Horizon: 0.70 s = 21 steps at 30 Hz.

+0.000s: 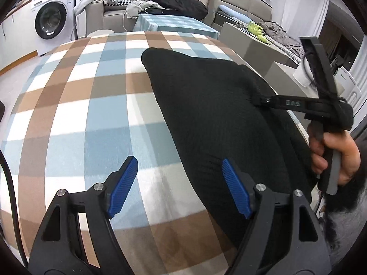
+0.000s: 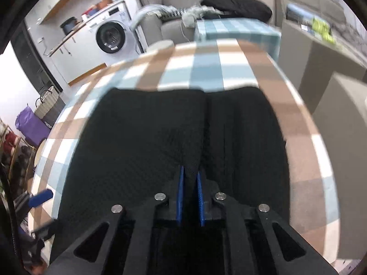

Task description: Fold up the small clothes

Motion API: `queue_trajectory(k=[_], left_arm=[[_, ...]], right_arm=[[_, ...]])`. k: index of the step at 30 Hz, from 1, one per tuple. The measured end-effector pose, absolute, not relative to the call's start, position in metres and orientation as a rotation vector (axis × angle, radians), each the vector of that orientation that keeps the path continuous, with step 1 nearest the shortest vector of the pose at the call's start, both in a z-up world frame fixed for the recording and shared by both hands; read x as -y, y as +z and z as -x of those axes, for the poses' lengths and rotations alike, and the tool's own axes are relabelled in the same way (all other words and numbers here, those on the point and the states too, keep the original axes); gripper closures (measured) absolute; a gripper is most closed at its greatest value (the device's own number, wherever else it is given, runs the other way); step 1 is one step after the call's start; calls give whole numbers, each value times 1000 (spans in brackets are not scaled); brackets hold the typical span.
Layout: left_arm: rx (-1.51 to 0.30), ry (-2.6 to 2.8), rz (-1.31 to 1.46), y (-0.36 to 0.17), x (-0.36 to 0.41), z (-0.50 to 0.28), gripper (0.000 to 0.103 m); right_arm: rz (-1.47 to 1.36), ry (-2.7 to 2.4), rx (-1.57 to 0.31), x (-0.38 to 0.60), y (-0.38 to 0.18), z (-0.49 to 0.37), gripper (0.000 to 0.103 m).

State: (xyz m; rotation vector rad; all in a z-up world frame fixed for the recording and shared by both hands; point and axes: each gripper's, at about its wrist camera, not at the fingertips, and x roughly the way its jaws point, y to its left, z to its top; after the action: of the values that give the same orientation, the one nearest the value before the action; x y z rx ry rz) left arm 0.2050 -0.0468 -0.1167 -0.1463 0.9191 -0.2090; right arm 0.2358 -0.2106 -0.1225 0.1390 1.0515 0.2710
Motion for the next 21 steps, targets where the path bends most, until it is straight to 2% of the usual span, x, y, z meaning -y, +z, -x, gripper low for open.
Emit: queue_trajectory(k=[1,5,7,14,15,16,18,21], left_arm=[[-919,-212,152,-116,45,-201,29],[-924,-228,187,-115,33,-184,29],[-929,-225,189,-115,31,-176,29],[-933,-243,193,-118,33,-155,29],[-933,-242,192,-118,34,-153,29],[-932,-239,192,-117,34,-151,29],[-929,-236,188,-114,34,-147,29],[-912,-237,172,-106,35,-142,29]], right_arm=[[-150,293,-1055,213,-121,-229,79],[-197,428,-1064,228,-109,-164,75],[-194,500,-1094,229,-109,-131,67],[-123,570,-1128,216,-121,-80,65],[-116,572,-1121,215,-124,-80,69],[-89,563,-1108,213,-124,-79,82],[-68,579,-1072,212,-112,-73,99],[-99,613,-952,225,-66,-56,99]])
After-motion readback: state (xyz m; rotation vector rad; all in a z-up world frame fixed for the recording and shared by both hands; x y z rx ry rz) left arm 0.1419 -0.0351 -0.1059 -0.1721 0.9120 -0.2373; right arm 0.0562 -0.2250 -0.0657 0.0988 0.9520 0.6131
